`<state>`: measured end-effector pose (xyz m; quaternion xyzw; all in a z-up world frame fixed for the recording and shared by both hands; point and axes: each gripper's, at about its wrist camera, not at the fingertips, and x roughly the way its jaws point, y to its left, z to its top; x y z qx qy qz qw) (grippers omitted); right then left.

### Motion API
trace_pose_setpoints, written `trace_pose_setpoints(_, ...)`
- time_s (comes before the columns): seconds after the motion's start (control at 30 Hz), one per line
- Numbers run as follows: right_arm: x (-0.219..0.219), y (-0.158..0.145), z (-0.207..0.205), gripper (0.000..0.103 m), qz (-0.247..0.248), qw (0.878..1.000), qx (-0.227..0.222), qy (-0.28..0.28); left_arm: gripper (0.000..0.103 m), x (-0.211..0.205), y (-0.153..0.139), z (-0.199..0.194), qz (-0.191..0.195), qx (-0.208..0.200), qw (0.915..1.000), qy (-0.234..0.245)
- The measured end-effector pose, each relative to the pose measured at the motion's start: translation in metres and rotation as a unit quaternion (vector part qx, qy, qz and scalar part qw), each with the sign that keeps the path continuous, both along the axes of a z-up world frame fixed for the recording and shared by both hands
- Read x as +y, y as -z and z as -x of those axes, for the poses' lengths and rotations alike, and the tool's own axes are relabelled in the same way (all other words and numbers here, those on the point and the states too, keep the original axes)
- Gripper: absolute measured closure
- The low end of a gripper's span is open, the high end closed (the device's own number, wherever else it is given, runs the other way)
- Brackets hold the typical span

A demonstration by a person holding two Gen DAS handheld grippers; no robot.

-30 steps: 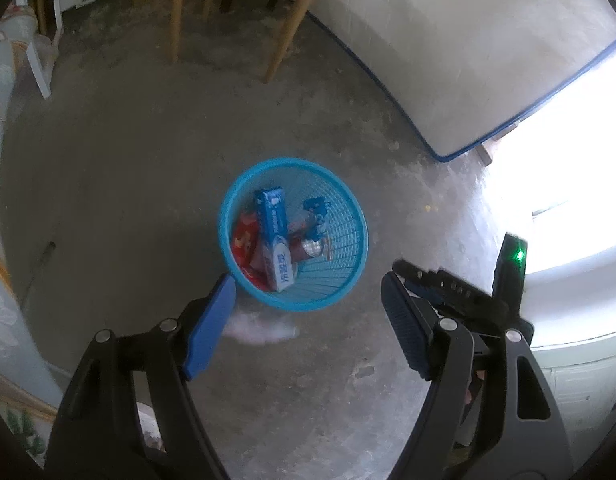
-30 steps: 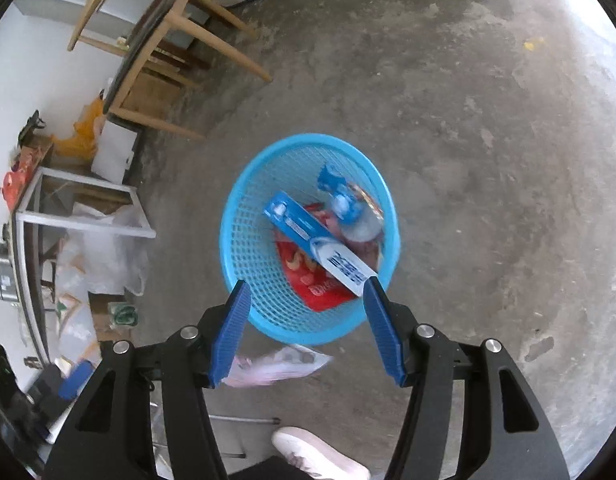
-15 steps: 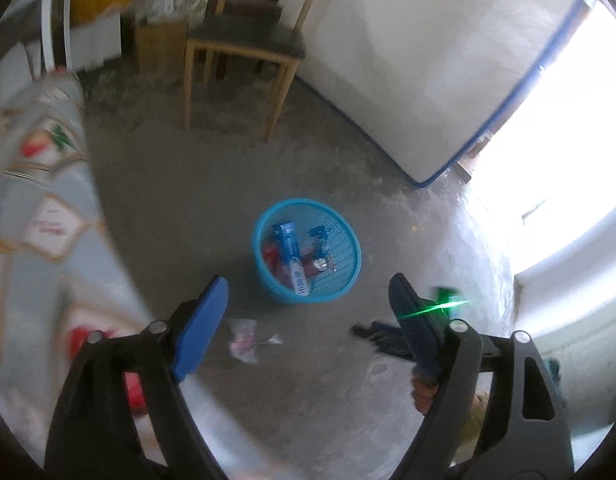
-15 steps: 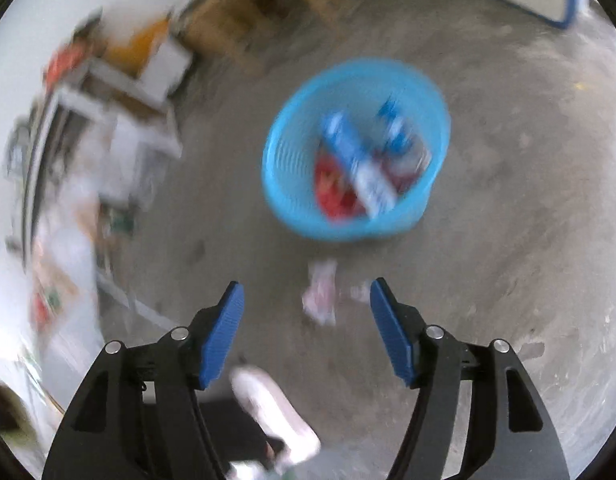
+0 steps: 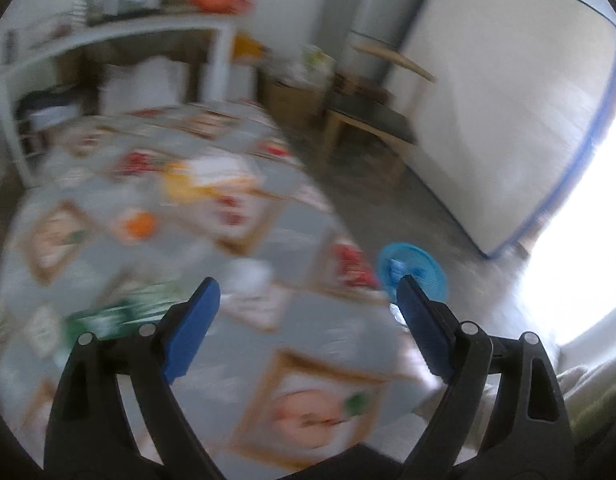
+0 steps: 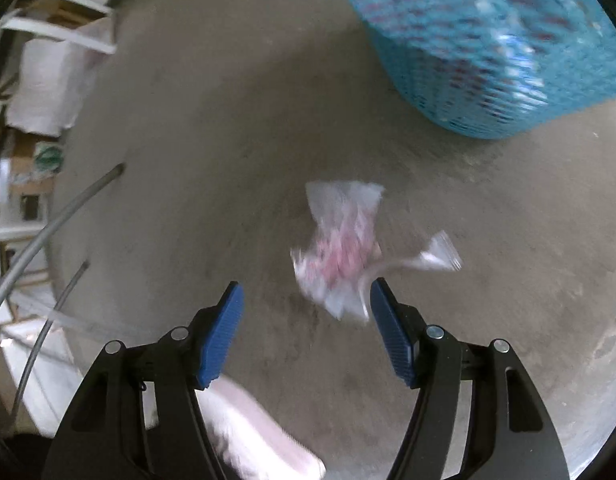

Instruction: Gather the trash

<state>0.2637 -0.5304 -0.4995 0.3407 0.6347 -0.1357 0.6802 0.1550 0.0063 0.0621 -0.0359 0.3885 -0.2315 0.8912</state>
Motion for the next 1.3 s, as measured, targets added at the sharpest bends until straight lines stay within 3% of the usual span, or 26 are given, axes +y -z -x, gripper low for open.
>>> trace_pose_setpoints(0.13, 0.012, 0.031, -0.020, 0.039, 0.047, 0.998, 0.049, -0.011, 0.016, 0.058, 0.001, 0.005, -0.002, -0.008, 0.9977, -0.068)
trace_pose_setpoints(0.23, 0.019, 0.041, -0.023, 0.051, 0.068, 0.995, 0.069, -0.021, 0.016, 0.086, 0.009, 0.007, 0.011, -0.001, 0.9949, -0.100)
trace_pose_setpoints(0.47, 0.026, 0.054, -0.014, 0.094, 0.085, 0.990, 0.103, -0.035, 0.016, 0.119, 0.027, -0.003, 0.042, 0.020, 0.9893, -0.138)
trace_pose_setpoints(0.63, 0.019, 0.035, 0.001, 0.099, 0.091, 0.992, 0.087, -0.028, 0.016, 0.126, 0.025, 0.002, 0.063, 0.014, 0.9883, -0.138)
trace_pose_setpoints(0.8, 0.015, -0.024, 0.042, 0.100, 0.092, 0.995, 0.032, -0.028, 0.016, 0.128, 0.021, 0.006, 0.074, -0.008, 0.9888, -0.130)
trace_pose_setpoints(0.93, 0.022, -0.102, 0.082, 0.100, 0.111, 0.992, -0.041, -0.044, 0.016, 0.132, 0.022, 0.006, 0.082, -0.011, 0.9882, -0.129)
trace_pose_setpoints(1.07, 0.021, -0.206, 0.113, 0.100, 0.140, 0.980, -0.136, -0.043, 0.016, 0.140, 0.023, 0.008, 0.087, -0.014, 0.9872, -0.133)
trace_pose_setpoints(1.13, 0.010, -0.257, 0.117, 0.100, 0.163, 0.970, -0.178, -0.034, 0.016, 0.144, 0.023, 0.010, 0.092, -0.017, 0.9863, -0.136)
trace_pose_setpoints(1.3, -0.026, -0.299, 0.075, 0.100, 0.213, 0.955, -0.205, -0.014, 0.016, 0.152, 0.027, 0.016, 0.111, -0.018, 0.9835, -0.142)
